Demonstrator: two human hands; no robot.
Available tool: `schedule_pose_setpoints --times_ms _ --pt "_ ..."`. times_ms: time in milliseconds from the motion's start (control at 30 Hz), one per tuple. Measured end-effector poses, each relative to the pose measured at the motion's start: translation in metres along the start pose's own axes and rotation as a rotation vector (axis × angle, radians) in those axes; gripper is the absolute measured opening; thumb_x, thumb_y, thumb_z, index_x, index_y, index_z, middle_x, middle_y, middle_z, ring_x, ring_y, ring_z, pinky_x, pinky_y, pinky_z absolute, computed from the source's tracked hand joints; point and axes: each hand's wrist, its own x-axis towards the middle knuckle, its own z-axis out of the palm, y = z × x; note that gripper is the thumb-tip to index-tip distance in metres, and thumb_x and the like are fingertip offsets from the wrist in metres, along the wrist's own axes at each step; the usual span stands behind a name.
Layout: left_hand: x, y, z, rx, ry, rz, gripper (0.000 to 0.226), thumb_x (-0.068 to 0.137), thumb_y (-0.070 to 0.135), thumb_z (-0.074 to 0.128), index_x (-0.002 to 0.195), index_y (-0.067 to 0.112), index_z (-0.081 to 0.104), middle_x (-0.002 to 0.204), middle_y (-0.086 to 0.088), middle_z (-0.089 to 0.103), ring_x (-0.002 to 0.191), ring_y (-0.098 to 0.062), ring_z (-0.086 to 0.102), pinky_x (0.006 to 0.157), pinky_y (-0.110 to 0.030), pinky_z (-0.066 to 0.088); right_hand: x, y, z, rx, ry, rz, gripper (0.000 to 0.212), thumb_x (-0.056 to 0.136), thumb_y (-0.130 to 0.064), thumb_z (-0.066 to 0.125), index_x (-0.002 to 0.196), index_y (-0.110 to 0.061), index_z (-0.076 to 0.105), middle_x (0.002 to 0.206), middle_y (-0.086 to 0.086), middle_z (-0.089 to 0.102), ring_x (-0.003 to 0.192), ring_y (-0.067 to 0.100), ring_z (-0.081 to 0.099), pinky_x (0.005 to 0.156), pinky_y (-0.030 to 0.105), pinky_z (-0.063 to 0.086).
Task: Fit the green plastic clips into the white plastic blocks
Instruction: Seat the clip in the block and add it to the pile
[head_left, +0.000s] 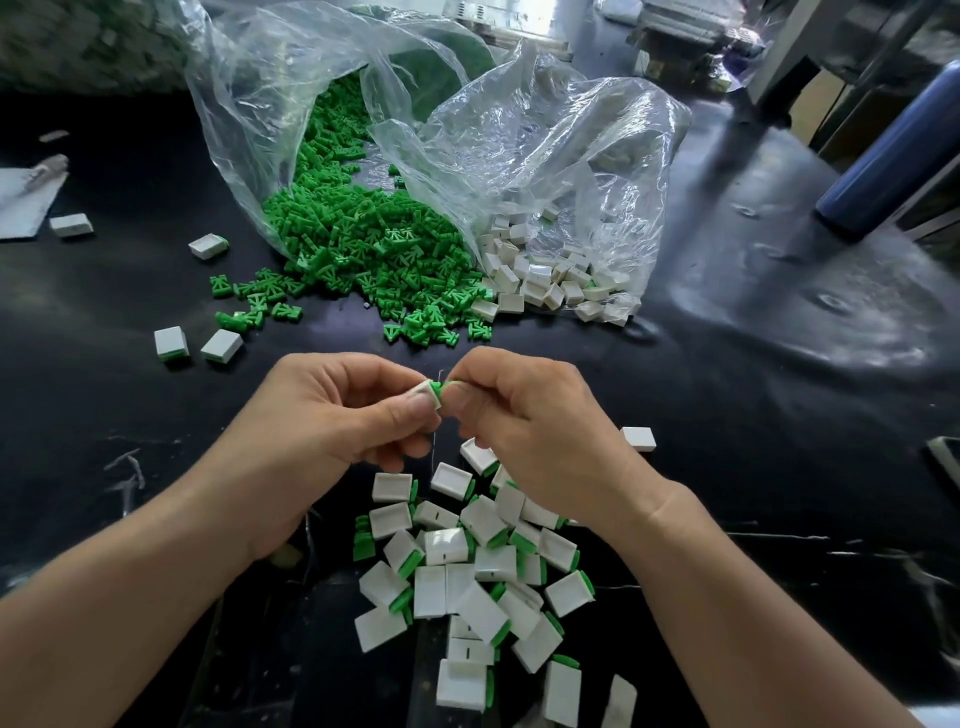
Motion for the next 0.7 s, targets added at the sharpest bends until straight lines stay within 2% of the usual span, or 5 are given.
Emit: schedule_pose_setpoints --times_ms 333,433,500,567,700 --pt "-0.0051 0.0006 -0.0019 0.261 -0.074 0.14 0.022 0.058 0.03 0.065 0.077 0.023 0.072 0.06 -0.009 0.067 0.047 -0.008 0.06 0.044 -0.018 0.047 -0.0016 -0.0074 -0.0068 -0.307 -0.167 -0.113 0.016 0.092 -0.017 0.051 0.077 -0.012 0.054 0.068 -0.007 0.043 0.068 0.013 0.037 0.066 0.033 0.031" --pt "-0.0057 -0.0026 -0.0035 0.377 -0.066 0.165 0.022 0.058 0.038 0.063 0.076 0.029 0.072 0.06 -0.007 0.067 0.05 -0.011 0.061 0.049 -0.027 0.05 -0.0025 -0.009 -0.0062 -0.407 -0.199 -0.137 0.02 0.093 -0.02 0.048 0.074 -0.018 0.042 0.07 -0.005 0.04 0.07 0.019 0.039 0.067 0.037 0.034" --pt "-0.0054 -0.0043 -0.0046 0.455 -0.073 0.18 0.009 0.067 0.031 0.069 0.076 0.03 0.072 0.057 -0.003 0.066 0.05 -0.009 0.059 0.051 -0.028 0.049 -0.0029 -0.0095 -0.0049 -0.459 -0.218 -0.162 0.021 0.094 -0.021 0.046 0.075 -0.019 0.039 0.071 -0.005 0.04 0.071 0.02 0.04 0.067 0.037 0.035" --pt "-0.0051 -0.0061 -0.0052 0.565 -0.08 0.232 0.015 0.073 0.014 0.073 0.072 0.029 0.071 0.053 0.001 0.063 0.046 -0.005 0.054 0.049 -0.024 0.046 -0.0034 -0.0087 -0.0031 -0.525 -0.239 -0.196 0.018 0.095 -0.02 0.045 0.077 -0.02 0.042 0.075 -0.005 0.042 0.073 0.02 0.042 0.066 0.036 0.035" --pt "-0.0032 -0.0012 -0.0038 0.284 -0.081 0.158 0.008 0.066 0.017 0.072 0.074 0.016 0.073 0.057 -0.007 0.066 0.047 -0.008 0.058 0.044 -0.018 0.046 -0.0029 -0.0043 -0.0037 -0.313 -0.109 -0.172 0.015 0.091 -0.015 0.052 0.077 -0.014 0.055 0.067 -0.006 0.043 0.065 0.018 0.045 0.062 0.035 0.038"
